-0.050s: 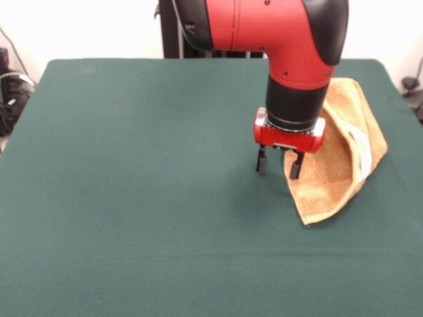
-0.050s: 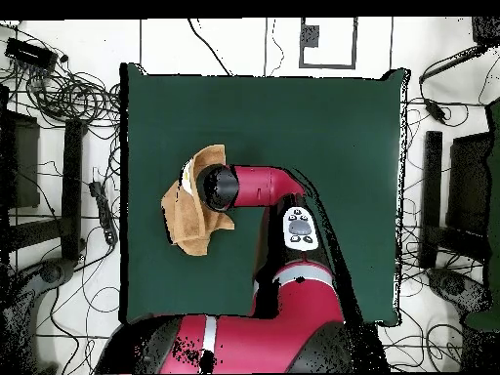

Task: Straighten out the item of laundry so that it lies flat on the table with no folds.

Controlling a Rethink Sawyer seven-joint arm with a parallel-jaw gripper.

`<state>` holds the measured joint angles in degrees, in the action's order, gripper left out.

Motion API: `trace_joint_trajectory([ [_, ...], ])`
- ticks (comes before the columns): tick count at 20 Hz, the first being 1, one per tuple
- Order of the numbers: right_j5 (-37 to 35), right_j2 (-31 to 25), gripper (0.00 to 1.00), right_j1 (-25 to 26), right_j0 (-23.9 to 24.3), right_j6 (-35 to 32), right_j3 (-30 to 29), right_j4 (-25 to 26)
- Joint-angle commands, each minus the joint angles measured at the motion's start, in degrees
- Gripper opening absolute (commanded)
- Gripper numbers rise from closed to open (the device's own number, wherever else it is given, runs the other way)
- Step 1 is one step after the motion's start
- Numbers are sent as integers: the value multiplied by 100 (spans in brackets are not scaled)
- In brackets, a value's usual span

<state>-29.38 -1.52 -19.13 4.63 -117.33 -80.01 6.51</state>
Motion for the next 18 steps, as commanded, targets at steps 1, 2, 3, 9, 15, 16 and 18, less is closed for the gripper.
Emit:
trace_joint_trajectory([
  [1,281,-381,100,372,-87,-890,-545,-243],
  [2,198,-350,100,282,-103,-875,-564,-236],
  [3,42,-295,100,137,-130,-817,-569,-203],
  [9,-16,-387,100,45,-140,-835,-633,-282],
  [15,-78,-387,100,68,-278,-968,-536,-405],
  [16,-226,-369,100,-39,-288,-936,-556,-418],
  [18,-374,-375,100,-170,-282,-913,-626,-459],
])
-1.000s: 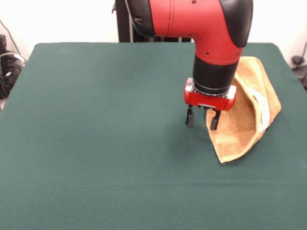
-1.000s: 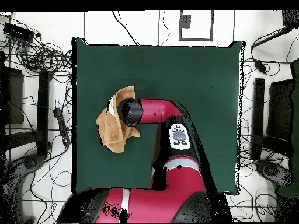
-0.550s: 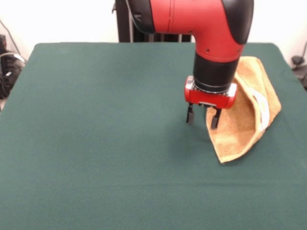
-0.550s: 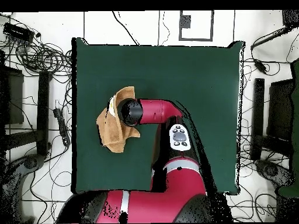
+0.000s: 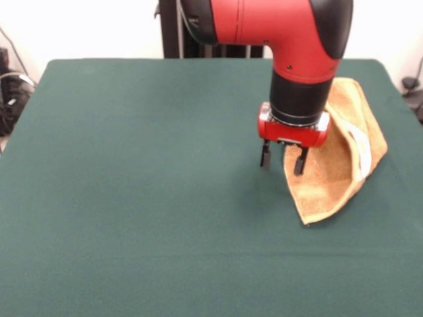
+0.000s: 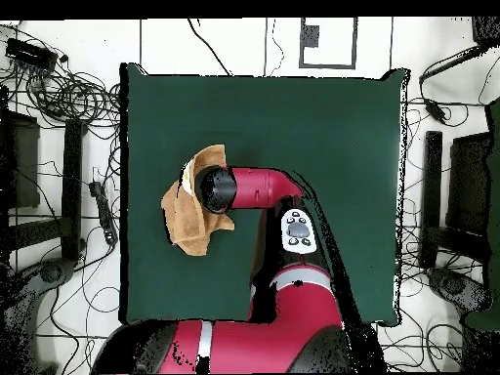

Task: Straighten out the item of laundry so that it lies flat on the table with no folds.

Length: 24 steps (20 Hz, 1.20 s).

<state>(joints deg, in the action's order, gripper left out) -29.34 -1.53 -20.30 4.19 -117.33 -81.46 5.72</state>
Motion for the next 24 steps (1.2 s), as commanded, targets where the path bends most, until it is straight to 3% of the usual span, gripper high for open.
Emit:
trace_joint_trajectory([
  [1,-360,-374,100,-56,-247,-926,-485,-392],
  [9,-54,-385,100,385,-265,-922,-161,-432],
  [17,458,-315,100,1443,-212,-815,742,-352],
  [24,565,-163,100,1598,-303,-972,891,-297],
])
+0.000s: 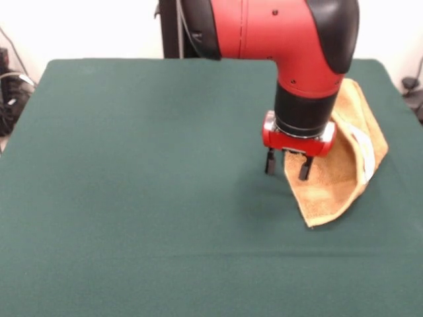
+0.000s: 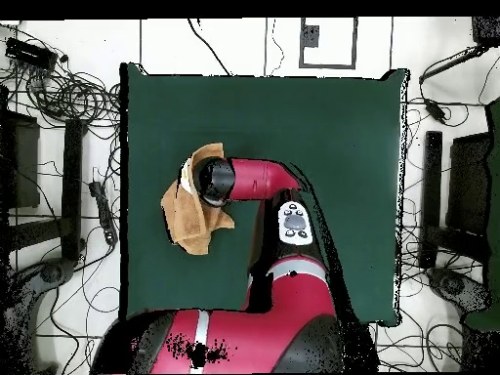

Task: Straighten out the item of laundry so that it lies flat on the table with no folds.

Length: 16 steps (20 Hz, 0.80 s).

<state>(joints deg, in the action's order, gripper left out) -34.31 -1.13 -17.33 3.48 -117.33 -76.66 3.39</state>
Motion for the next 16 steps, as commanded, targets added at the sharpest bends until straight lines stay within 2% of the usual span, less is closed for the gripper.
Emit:
trace_joint_trajectory([
  [1,927,-99,100,1305,-298,-1039,442,-52],
  [4,1093,-41,100,1301,-331,-1040,432,22],
  [5,1143,-19,0,1299,-346,-1053,424,32],
  [16,934,-109,0,1053,-132,-670,212,82],
])
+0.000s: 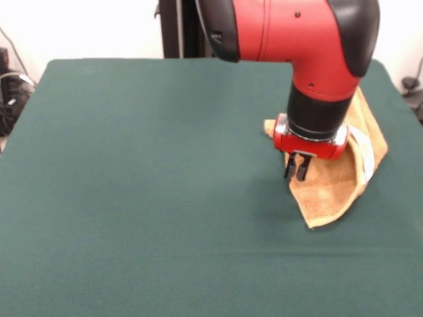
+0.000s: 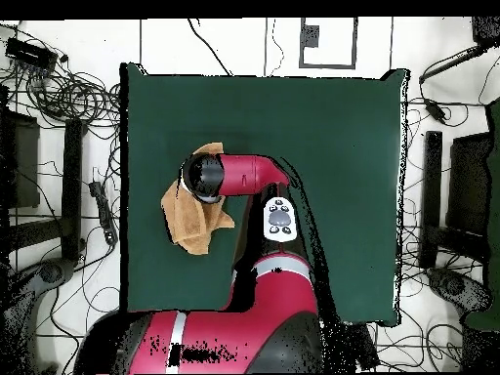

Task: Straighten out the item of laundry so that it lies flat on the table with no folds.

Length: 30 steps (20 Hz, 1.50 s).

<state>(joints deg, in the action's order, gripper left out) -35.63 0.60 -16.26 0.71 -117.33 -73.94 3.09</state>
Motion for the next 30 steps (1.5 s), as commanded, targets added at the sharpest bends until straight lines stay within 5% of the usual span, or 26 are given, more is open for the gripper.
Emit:
trace_joint_trajectory([
  [1,999,-269,0,882,188,-598,-98,145],
  [11,371,-326,0,369,848,406,-198,544],
  [30,-497,-576,0,-220,1597,1040,-147,1198],
])
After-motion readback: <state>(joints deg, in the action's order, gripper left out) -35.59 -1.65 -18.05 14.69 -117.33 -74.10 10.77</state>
